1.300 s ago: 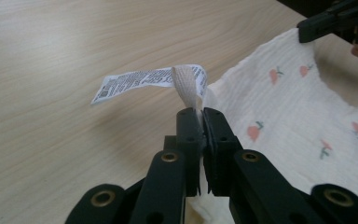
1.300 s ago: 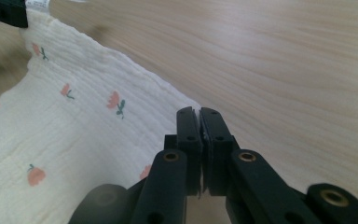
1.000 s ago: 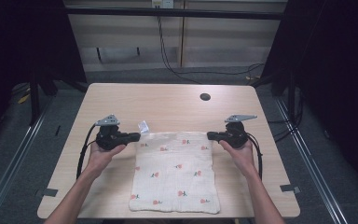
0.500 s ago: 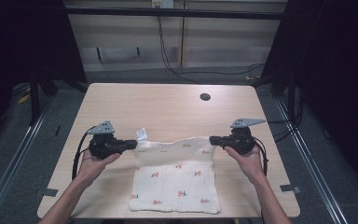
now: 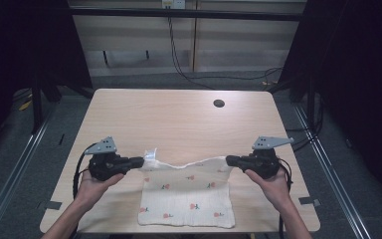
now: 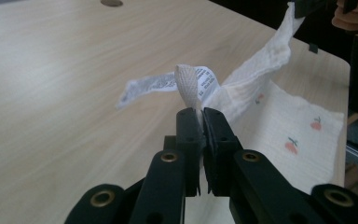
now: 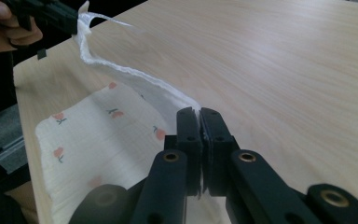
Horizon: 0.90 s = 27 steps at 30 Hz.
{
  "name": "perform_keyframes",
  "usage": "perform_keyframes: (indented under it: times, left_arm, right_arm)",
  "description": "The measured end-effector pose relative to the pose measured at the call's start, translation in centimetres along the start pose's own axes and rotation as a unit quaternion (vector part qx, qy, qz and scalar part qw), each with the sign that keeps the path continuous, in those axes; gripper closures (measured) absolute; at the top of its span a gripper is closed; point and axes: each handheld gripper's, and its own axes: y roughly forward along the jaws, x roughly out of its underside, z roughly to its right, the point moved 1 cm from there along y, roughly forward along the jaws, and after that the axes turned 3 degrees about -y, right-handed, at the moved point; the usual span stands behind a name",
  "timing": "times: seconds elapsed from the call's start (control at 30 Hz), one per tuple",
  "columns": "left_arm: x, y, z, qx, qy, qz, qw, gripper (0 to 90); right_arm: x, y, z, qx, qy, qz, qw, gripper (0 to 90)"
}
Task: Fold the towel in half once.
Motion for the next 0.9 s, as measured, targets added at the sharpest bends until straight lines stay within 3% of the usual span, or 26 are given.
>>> perform_keyframes:
  times: [0.2, 0.33, 0.43, 0.6, 0.73, 0.9]
  left_arm:
    - [1.6, 0.2, 1.7, 0.026, 0.010, -0.028, 0.9992, 86.0]
    - [2.2, -0.2, 2.7, 0.021, 0.021, -0.038, 0.9989, 86.0]
    - [3.2, -0.4, 2.4, 0.011, 0.016, -0.036, 0.9992, 86.0]
    - [4.7, 0.0, 2.9, 0.023, 0.013, -0.052, 0.9983, 86.0]
    - [5.3, 0.4, 3.1, 0.030, 0.019, -0.070, 0.9969, 86.0]
    - [6.1, 1.1, 3.7, 0.039, 0.027, -0.093, 0.9945, 86.0]
  right_arm:
    - [2.5, -0.1, -1.5, -0.003, 0.000, -0.024, 0.9997, 87.7]
    - [3.1, -0.8, -2.2, -0.005, -0.002, -0.031, 0.9995, 87.8]
    - [4.1, -0.7, -2.7, -0.008, 0.000, -0.042, 0.9991, 87.8]
    - [5.5, -0.6, -3.6, -0.013, -0.001, -0.061, 0.9980, 87.7]
    - [6.6, -0.6, -4.2, -0.020, 0.005, -0.069, 0.9974, 87.7]
    - [8.1, 0.3, -4.5, -0.032, -0.010, -0.102, 0.9943, 87.7]
